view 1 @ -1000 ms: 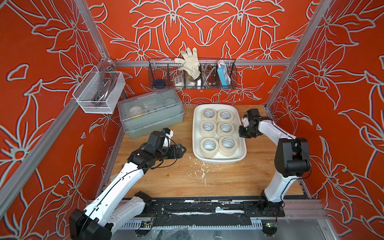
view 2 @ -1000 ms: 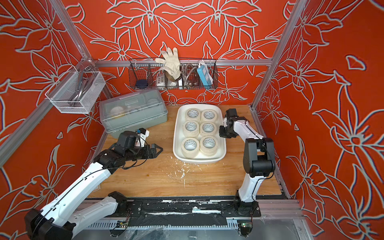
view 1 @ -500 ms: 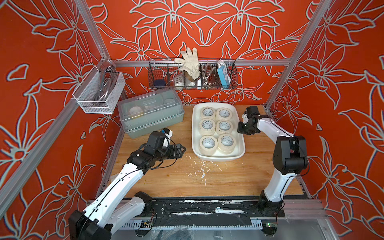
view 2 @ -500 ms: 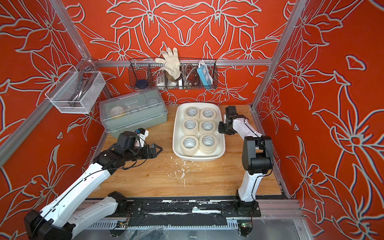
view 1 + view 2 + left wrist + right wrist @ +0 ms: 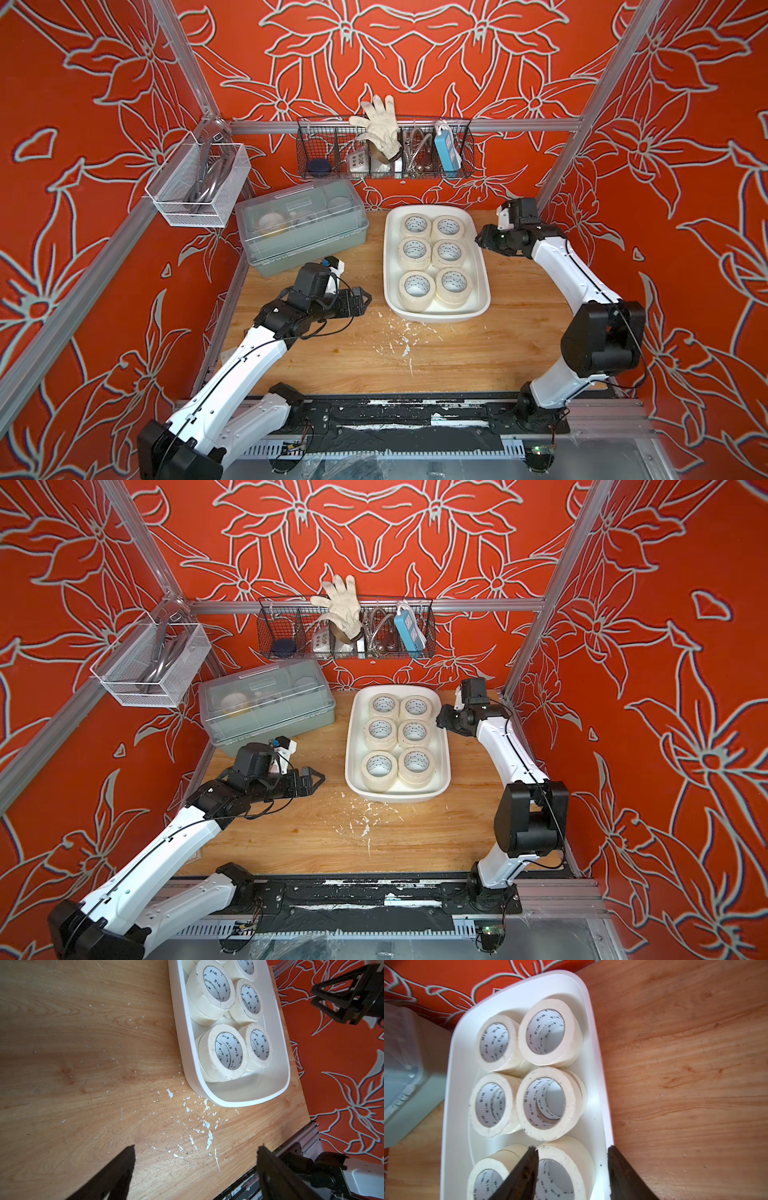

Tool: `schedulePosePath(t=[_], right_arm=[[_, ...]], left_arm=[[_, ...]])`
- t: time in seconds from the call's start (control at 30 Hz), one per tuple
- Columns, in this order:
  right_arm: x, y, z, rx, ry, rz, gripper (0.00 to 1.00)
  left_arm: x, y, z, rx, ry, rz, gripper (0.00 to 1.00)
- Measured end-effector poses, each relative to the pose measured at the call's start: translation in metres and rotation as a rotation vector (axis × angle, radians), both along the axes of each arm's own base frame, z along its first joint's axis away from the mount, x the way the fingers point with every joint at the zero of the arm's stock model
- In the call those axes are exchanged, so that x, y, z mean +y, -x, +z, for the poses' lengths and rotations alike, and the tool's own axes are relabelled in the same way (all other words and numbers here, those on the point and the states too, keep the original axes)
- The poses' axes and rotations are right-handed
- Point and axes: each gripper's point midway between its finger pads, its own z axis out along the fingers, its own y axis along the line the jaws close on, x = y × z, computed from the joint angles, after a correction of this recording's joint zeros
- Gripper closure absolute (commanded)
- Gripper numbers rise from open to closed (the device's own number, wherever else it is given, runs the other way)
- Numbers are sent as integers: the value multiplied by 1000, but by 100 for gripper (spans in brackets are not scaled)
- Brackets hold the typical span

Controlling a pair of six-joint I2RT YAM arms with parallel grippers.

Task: Take out the art tape in the storage box
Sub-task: Adjust the storage box at the center of the board, then pick up the art tape from the storage box.

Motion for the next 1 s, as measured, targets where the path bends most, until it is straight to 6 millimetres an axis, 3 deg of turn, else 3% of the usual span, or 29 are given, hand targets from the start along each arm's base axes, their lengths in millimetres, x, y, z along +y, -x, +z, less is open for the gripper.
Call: schedulePosePath(t=[0.23, 0.37, 0.77, 1.0], right_arm=[[38, -19, 33, -34, -65, 16, 44], [60, -32, 33, -15, -71, 0, 45], [118, -67, -24, 124, -21, -70, 44], [131, -83, -60, 183, -7, -118, 44]], left_arm=[[-1, -1, 6, -7, 12, 7, 10], [0, -1, 7, -8, 19, 12, 10], [0, 1, 13, -13, 45, 30, 11], [0, 2, 15, -11, 58, 39, 11]])
